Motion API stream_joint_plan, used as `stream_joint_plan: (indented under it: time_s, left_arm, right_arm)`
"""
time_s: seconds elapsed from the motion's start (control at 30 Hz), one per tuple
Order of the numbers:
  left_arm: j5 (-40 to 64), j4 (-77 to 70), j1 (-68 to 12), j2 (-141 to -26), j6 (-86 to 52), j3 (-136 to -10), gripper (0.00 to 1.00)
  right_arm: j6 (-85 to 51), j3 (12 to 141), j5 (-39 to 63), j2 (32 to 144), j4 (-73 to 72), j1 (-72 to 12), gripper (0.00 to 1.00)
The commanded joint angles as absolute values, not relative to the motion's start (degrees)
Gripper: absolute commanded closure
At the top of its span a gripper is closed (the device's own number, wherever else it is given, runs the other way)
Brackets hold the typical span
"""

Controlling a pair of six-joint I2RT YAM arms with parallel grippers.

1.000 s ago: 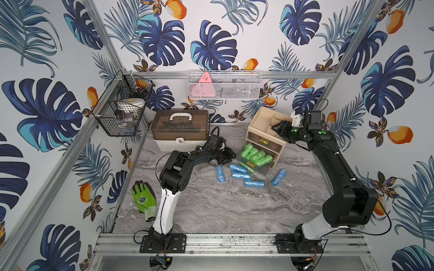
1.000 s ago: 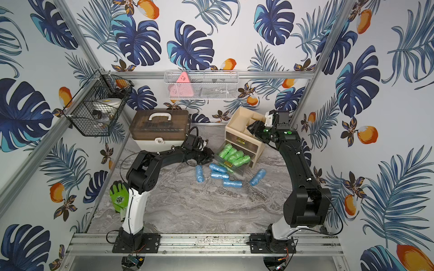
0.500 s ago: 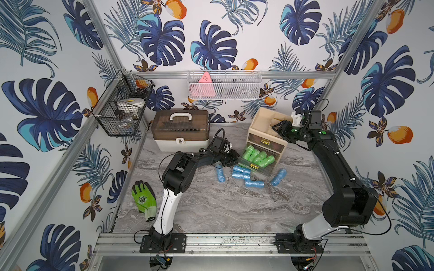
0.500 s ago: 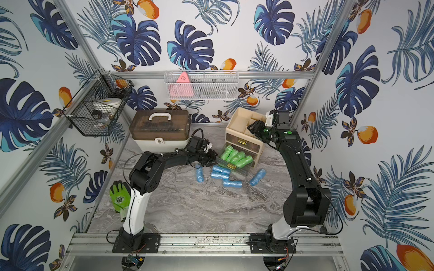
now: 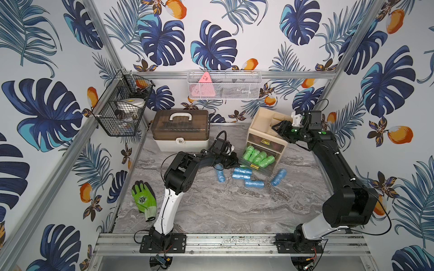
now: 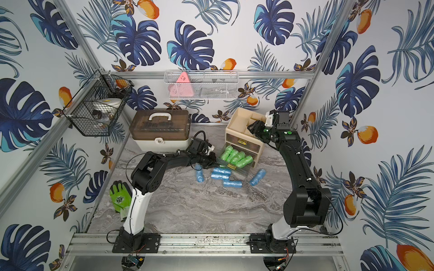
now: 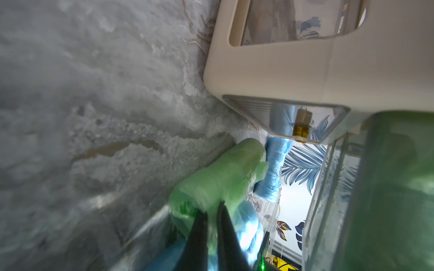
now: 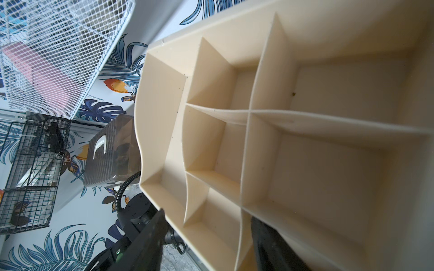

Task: Sort the rolls of trash bags by color and place them into the drawer
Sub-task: Pick up the roll of trash bags from the center of the board, then place the roll of trash bags at the center of the board.

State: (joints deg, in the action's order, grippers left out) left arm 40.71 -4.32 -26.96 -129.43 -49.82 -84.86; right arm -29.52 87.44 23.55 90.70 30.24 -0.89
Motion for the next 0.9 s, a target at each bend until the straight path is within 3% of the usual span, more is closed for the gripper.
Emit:
stream_joint_plan:
  time_s: [0.0, 0.87]
  left_arm:
    - [41.2, -5.4, -26.6, -127.6, -51.4, -83.1, 0.97]
    - [29.4, 11.7, -23.4, -99.0, -37.4, -64.1, 0.98]
  right_arm:
    - [-29.5, 87.0, 22.5, 90.6, 31.5, -0.8, 0.40]
    - [-30.5, 86.6, 23.7, 91.0, 30.5, -0.9, 0.40]
